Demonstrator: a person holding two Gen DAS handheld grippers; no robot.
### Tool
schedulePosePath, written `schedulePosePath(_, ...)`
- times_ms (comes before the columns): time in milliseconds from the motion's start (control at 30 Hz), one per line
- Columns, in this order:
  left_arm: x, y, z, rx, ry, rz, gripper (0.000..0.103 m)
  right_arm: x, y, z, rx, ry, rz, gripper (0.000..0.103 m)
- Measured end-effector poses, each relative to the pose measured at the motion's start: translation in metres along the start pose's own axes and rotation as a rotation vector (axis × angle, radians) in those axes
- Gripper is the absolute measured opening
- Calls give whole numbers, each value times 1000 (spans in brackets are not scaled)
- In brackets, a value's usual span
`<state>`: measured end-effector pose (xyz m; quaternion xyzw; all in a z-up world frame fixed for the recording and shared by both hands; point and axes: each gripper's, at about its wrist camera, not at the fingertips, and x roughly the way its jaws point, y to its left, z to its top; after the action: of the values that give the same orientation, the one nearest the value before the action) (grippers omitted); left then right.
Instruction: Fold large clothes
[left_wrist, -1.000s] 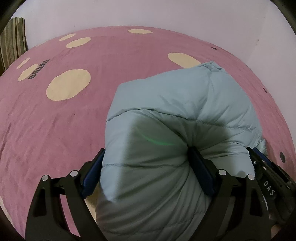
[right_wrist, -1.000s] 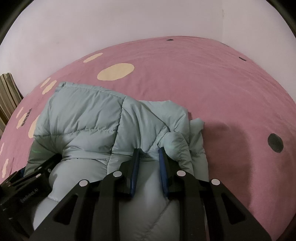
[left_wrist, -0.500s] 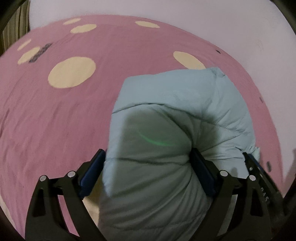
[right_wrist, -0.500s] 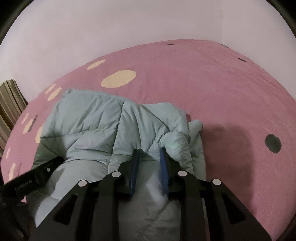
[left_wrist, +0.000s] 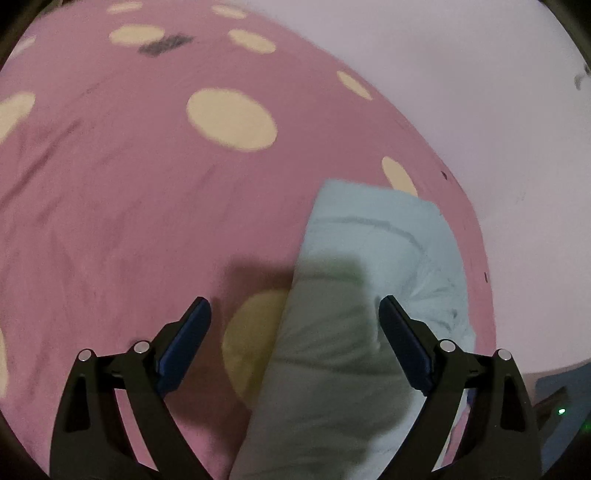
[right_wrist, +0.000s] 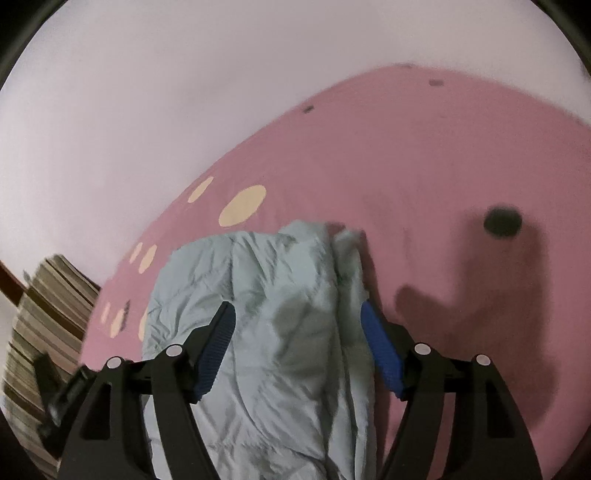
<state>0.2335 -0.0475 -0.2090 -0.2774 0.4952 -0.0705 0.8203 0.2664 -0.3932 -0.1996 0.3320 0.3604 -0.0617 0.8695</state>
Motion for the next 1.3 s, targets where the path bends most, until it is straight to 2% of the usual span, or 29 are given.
schedulePosePath(167, 7, 4, -12, -14, 2, -14, 93, 16, -17, -11, 74, 57, 21, 70)
schedulePosePath(267, 10, 2, -15, 0, 16, -25, 95, 25, -22, -16, 103, 70, 33, 75)
schedulePosePath(400, 18, 2, -15, 6, 44, -55, 95, 28, -18, -20, 72, 69, 34, 77)
schedulePosePath(467, 21, 0, -16, 25, 50, -63, 95, 29, -17, -21, 68, 76, 45, 77)
schedulePosePath(533, 21, 0, -20, 14, 51, -70, 95, 29, -18, -24, 73, 75, 52, 72)
schedulePosePath(567, 21, 0, -21, 12, 49, -74, 93, 30, -18, -26, 77, 81, 64, 67)
schedulePosePath(633, 22, -2, -23, 18, 55, -97, 80, 34, -17, -27, 94, 90, 84, 52)
schedulePosePath(667, 23, -2, -25, 12, 71, -123, 68, 35, -17, -29, 99, 91, 91, 50)
schedulePosePath(700, 24, -1, -28, 6, 78, -137, 62, 34, -18, -29, 99, 90, 96, 46)
schedulePosePath(833, 21, -6, -32, 30, 67, -132, 54, 33, -17, -31, 105, 88, 132, 32)
schedulePosePath(1000, 11, -11, -34, 71, 41, -128, 38, 25, -11, -33, 87, 54, 138, 26)
schedulePosePath(1100, -1, -16, -32, 95, 21, -123, 33, 20, 2, -32, 48, 31, 137, 24)
schedulePosePath(1300, -34, -14, -14, 125, -72, -121, 31, 25, 35, -23, 9, 14, 195, 23)
